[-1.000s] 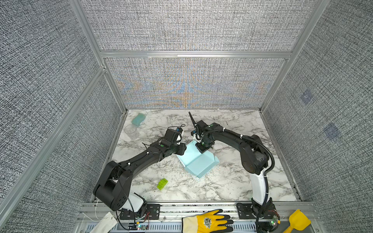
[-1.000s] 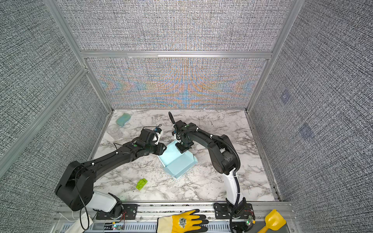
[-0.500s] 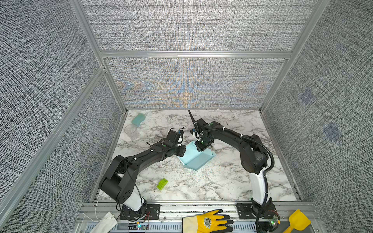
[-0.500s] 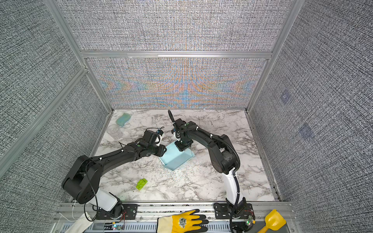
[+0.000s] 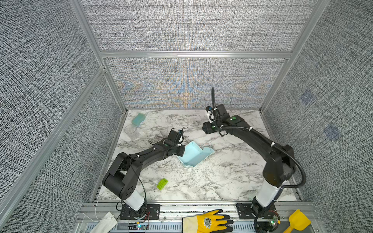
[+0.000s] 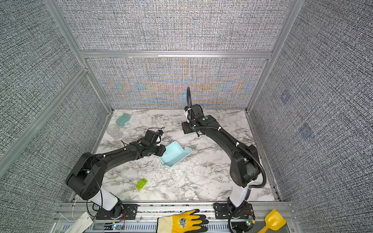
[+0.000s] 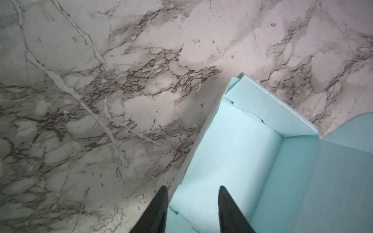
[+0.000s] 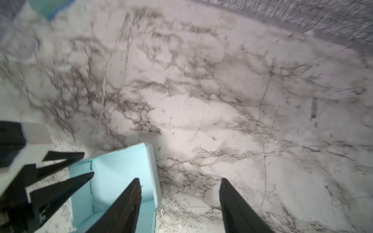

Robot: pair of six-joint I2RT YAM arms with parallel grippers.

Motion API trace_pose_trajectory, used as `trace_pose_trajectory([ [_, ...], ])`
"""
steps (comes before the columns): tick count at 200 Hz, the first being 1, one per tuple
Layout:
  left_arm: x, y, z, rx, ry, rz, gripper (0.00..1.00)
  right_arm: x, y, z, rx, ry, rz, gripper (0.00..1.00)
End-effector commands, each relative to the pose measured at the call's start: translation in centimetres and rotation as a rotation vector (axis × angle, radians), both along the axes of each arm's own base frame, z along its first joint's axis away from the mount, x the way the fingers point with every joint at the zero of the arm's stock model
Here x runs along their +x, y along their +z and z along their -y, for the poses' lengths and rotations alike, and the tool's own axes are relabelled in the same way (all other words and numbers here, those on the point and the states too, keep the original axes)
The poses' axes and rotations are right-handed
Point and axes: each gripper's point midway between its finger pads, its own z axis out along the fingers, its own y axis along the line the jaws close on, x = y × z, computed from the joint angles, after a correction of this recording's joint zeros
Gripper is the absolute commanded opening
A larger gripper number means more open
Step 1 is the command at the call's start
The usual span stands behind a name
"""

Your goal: Fold the paper box

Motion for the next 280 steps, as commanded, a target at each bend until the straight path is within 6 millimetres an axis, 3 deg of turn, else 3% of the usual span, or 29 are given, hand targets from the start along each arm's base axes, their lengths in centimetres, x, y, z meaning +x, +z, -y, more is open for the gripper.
trace_pose_trajectory([
  [1,0.6,0.8,-0.1,-0.006,0.026,0.033,0.44,0.3,3.0,1.4,0.119,-0.166,0.092,0.66],
  [39,0.6,1.3,-0.1,-0.027,0.039,0.044,0.45,-2.3,3.2,3.3,0.23,-0.321,0.045,0.71],
  [100,0.7,2.4,-0.4,-0.044,0.064,0.08,0.46,-6.1,2.8,5.5,0.223,-0.552,-0.035,0.72],
  [208,0.9,3.4,-1.2,-0.049,0.102,0.146,0.48,-15.1,1.2,1.3,0.399,-0.711,-0.261,0.71],
  [280,0.5,3.5,-1.6,-0.062,0.115,0.158,0.54,-16.8,0.1,-1.3,0.505,-0.714,-0.34,0.68],
])
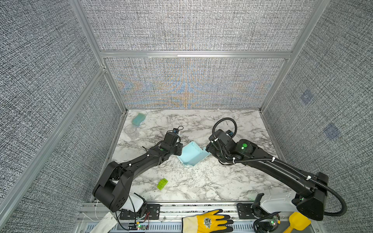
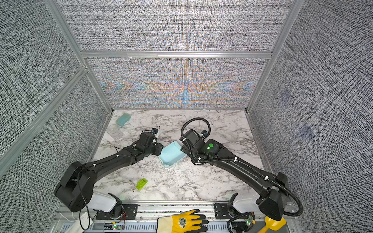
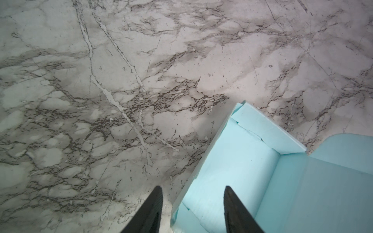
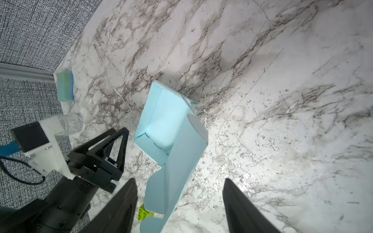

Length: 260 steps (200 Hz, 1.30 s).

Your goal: Fold the paper box

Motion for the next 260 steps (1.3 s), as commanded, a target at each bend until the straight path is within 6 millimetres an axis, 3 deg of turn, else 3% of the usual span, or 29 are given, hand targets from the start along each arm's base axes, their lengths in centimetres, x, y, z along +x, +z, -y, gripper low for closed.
trace_pose_trajectory([
  [1,0.3,0.5,0.1,-0.019,0.013,0.021,0.54,-0.1,0.1,-1.0,0.072,-0.029,-0.01,0.68],
  [42,0.4,1.2,-0.3,-0.021,0.037,0.041,0.64,-0.4,-0.8,-1.7,0.064,0.0,-0.041,0.65],
  [134,0.4,1.5,-0.5,-0.026,0.046,0.043,0.65,-1.1,-3.7,-2.3,0.092,-0.023,-0.105,0.54],
  [151,0.3,1.8,-0.4,-0.035,0.048,0.041,0.65,-1.1,-4.3,-2.5,0.087,-0.02,-0.118,0.44],
  [173,0.3,2.1,-0.3,-0.048,0.05,0.04,0.68,-0.9,-4.8,-2.5,0.068,-0.009,-0.12,0.24],
  [203,0.3,2.4,-0.3,-0.05,0.052,0.038,0.72,-0.4,-4.7,-1.4,0.02,0.007,-0.107,0.0],
  [228,0.6,2.7,-0.2,-0.047,0.059,0.035,0.73,0.2,-4.1,-0.7,-0.009,0.055,-0.089,0.0],
  [260,0.8,3.3,-0.1,-0.039,0.062,0.024,0.73,1.4,-2.2,-0.4,-0.12,0.247,-0.061,0.0],
])
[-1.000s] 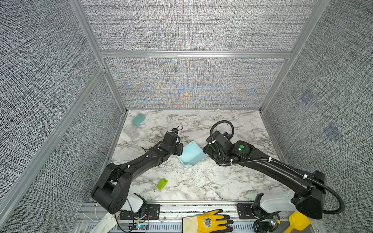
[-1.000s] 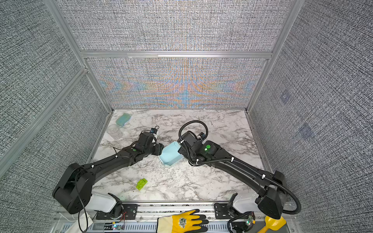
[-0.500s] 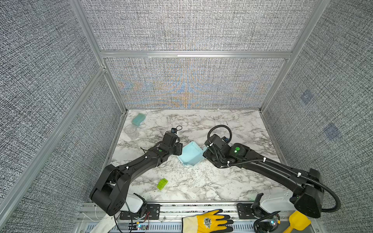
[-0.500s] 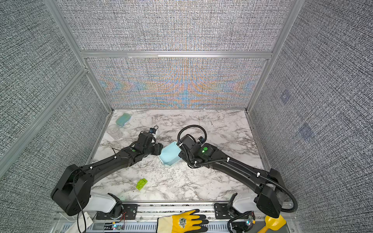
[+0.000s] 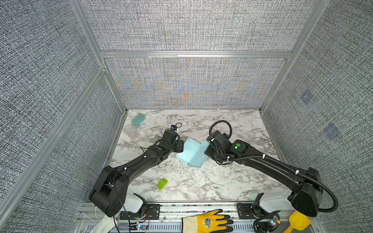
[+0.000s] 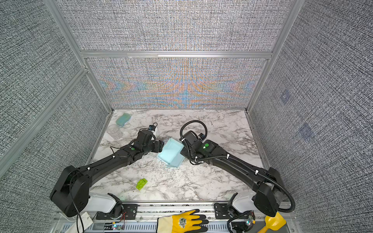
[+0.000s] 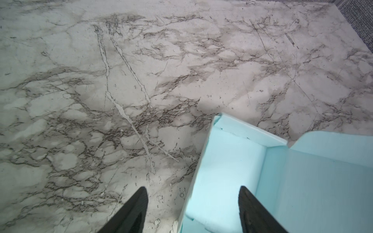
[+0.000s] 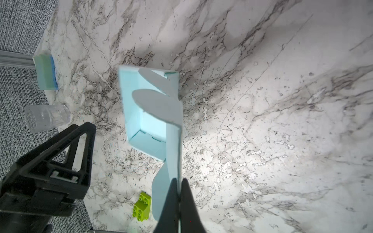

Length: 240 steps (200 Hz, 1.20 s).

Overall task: Fold the paper box
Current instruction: 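Grasp the box's side flap with the right gripper and lift it upward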

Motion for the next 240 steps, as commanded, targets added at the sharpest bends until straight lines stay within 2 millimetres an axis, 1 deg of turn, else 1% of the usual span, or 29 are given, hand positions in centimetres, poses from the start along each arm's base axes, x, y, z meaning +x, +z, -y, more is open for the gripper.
trace_pose_trajectory([
  [1,-0.1,0.1,-0.1,0.012,0.008,-0.025,0.73,0.3,1.1,0.5,-0.112,0.176,0.019,0.0],
  [26,0.3,1.0,-0.2,0.014,0.022,-0.01,0.73,1.4,2.4,1.8,-0.269,0.368,0.012,0.0],
  [60,0.6,1.4,-0.1,0.023,0.022,-0.016,0.73,2.2,1.9,2.6,-0.371,0.621,-0.057,0.0],
  [79,0.6,1.4,0.0,0.025,0.013,-0.02,0.74,2.6,1.9,2.9,-0.371,0.711,-0.058,0.0],
  [110,0.5,0.9,0.5,0.034,-0.02,-0.039,0.74,4.0,1.9,4.3,-0.37,0.784,-0.042,0.0],
  [130,0.5,0.2,0.9,0.039,-0.037,-0.059,0.74,5.0,1.8,4.1,-0.394,0.856,-0.021,0.0],
  [167,0.3,-1.1,1.8,0.023,-0.074,-0.095,0.74,7.3,0.6,3.5,-0.484,0.976,-0.043,0.0],
  [207,-0.2,-2.1,2.2,0.004,-0.102,-0.109,0.74,10.0,0.0,2.8,-0.58,1.038,-0.027,0.0],
  [240,-0.5,-3.1,2.6,-0.002,-0.133,-0.122,0.72,10.9,-0.7,1.6,-0.671,1.101,-0.042,0.0],
])
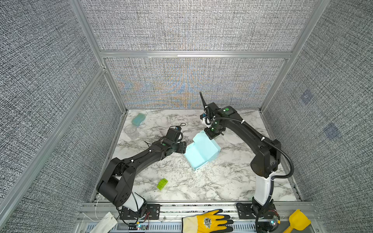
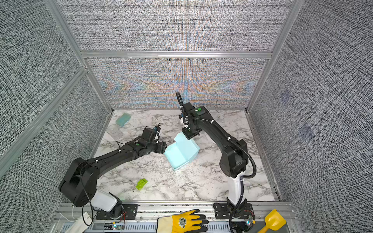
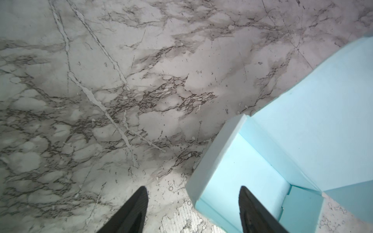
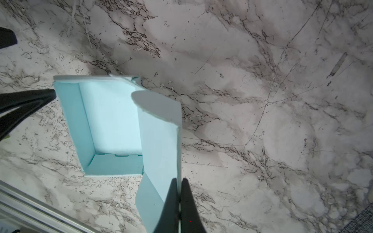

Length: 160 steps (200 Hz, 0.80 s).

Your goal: Fold the paper box

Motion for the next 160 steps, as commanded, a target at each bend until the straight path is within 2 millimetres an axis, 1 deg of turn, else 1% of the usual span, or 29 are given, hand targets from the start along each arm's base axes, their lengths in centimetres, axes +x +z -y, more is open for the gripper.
trace_pose_trajectory([
  [1,0.2,0.0,0.9,-0.028,-0.04,0.014,0.72,0.0,-0.3,0.3,-0.1,0.071,0.005,0.0],
  [23,0.1,-0.6,1.2,-0.03,-0.055,0.009,0.69,0.5,0.0,-0.4,-0.126,0.1,0.04,0.0],
  [46,-0.2,-1.0,1.3,-0.031,-0.067,0.002,0.66,1.4,0.7,-1.4,-0.133,0.116,0.107,0.08],
  [66,-0.5,-1.1,1.5,-0.038,-0.074,0.003,0.65,2.0,1.6,-2.8,-0.115,0.127,0.165,0.12],
  [109,-1.2,-1.9,1.8,-0.07,-0.076,-0.008,0.63,2.9,3.8,-5.7,-0.053,0.14,0.262,0.13],
  [123,-1.5,-2.2,2.1,-0.074,-0.08,-0.015,0.62,3.3,5.0,-6.2,-0.025,0.116,0.305,0.17],
  [138,-1.6,-2.3,2.1,-0.07,-0.077,-0.015,0.62,3.6,6.9,-6.5,0.034,0.074,0.354,0.22],
  [153,-1.6,-2.1,1.9,-0.066,-0.067,-0.007,0.62,3.5,9.4,-6.2,0.109,0.021,0.42,0.32],
  [160,-1.6,-2.0,1.8,-0.062,-0.06,-0.003,0.62,3.2,10.7,-6.0,0.151,-0.013,0.452,0.35],
])
